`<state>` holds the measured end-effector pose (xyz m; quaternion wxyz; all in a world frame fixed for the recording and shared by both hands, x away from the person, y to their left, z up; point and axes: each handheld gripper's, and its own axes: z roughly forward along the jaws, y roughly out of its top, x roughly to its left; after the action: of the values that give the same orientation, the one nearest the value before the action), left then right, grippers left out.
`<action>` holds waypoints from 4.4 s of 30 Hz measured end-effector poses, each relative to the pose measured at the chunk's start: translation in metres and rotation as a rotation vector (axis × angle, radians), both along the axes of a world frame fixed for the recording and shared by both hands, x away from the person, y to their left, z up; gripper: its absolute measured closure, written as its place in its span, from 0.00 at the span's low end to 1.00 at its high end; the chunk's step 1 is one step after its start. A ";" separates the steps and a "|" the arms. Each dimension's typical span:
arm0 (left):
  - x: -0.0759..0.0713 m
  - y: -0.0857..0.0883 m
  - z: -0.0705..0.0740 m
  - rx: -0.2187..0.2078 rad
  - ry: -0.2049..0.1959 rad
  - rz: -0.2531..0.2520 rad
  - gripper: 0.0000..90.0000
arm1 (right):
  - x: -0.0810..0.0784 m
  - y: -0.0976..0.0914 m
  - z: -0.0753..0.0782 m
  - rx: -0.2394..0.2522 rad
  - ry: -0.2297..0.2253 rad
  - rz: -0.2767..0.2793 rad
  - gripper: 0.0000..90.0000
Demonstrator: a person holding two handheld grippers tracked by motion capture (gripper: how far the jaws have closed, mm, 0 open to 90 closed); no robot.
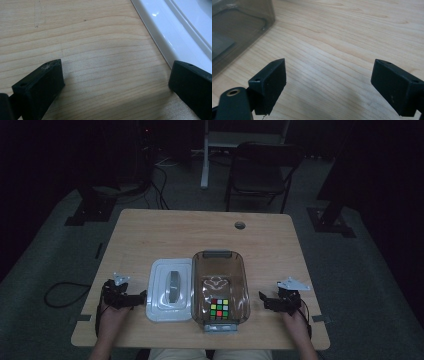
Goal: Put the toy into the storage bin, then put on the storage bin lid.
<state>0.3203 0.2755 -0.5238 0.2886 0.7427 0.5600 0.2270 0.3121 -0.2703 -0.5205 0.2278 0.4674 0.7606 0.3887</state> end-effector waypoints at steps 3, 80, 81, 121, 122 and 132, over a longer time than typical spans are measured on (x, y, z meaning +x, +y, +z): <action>0.000 0.000 0.000 0.000 0.000 -0.001 0.01 | 0.001 0.000 -0.004 -0.026 0.017 -0.033 0.14; -0.012 -0.083 0.035 -0.115 -0.025 -0.264 0.01 | 0.008 0.003 -0.007 -0.062 0.108 -0.053 0.14; -0.011 -0.086 0.035 -0.110 -0.024 -0.274 0.01 | 0.008 0.003 -0.007 -0.062 0.108 -0.053 0.14; 0.013 -0.114 0.019 -0.105 0.018 -0.321 0.66 | 0.001 0.011 0.001 -0.061 0.050 -0.027 0.15; 0.013 -0.113 0.020 -0.106 0.020 -0.320 0.67 | 0.001 0.013 0.002 -0.054 0.047 -0.023 0.15; 0.015 -0.097 0.019 -0.184 0.031 -0.287 0.74 | -0.005 0.028 0.006 -0.014 0.041 0.032 0.15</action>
<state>0.3349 0.1781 -0.5045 0.3761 0.7889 0.4710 0.1200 0.3069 -0.2427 -0.5143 0.2090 0.4614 0.7752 0.3775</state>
